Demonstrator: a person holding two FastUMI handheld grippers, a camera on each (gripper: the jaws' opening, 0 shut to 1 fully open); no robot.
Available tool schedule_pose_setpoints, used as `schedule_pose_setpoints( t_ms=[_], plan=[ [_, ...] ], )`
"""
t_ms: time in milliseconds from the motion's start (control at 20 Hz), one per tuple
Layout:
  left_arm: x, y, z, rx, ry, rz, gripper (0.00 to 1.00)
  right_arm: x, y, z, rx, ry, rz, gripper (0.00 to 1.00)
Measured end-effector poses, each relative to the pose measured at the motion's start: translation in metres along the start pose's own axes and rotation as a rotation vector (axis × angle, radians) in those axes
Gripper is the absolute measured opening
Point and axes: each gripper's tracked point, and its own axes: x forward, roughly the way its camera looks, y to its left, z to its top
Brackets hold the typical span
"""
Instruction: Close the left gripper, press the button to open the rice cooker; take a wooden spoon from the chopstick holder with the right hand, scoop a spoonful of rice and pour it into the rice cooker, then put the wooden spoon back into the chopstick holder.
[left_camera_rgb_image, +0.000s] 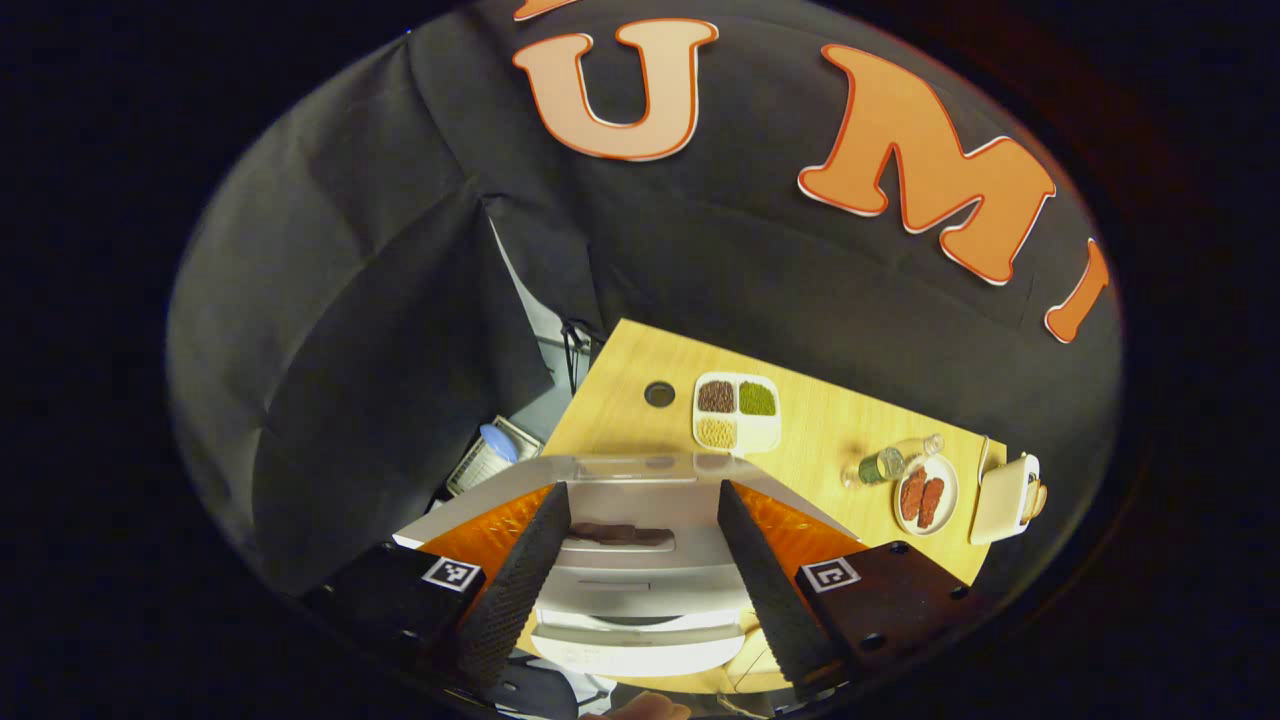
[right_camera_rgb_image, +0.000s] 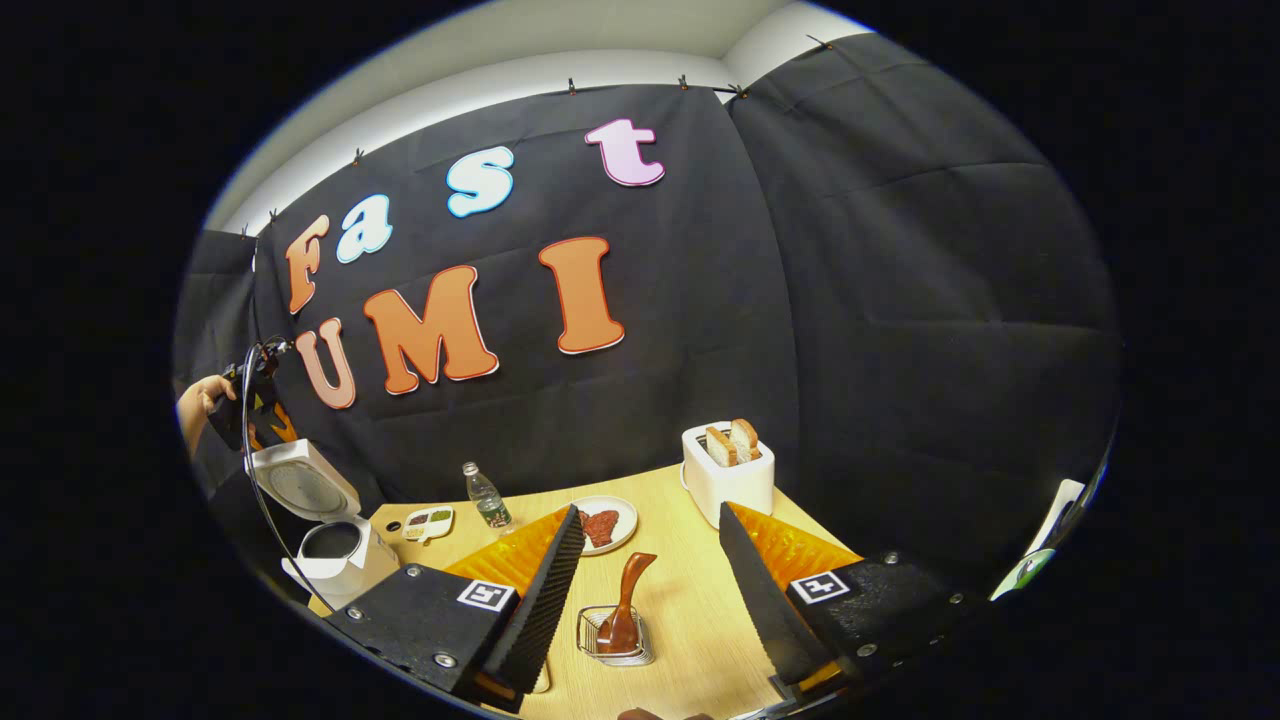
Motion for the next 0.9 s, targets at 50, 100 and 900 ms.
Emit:
schedule_pose_setpoints(
  t_ms=[50, 100, 900],
  plan=[
    [0.004, -0.001, -0.013, 0.004, 0.015, -0.002, 1.00, 0.003, 0.004, 0.000, 0.002, 0.003, 0.015, 0.85],
    [0.010, -0.004, -0.023, 0.007, 0.038, -0.005, 1.00, 0.006, 0.008, 0.000, 0.002, 0.009, 0.028, 0.85],
    [0.079, -0.018, -0.178, -0.081, 0.232, 0.019, 1.00, 0.038, 0.133, -0.019, -0.135, 0.082, 0.355, 0.85]
  ],
)
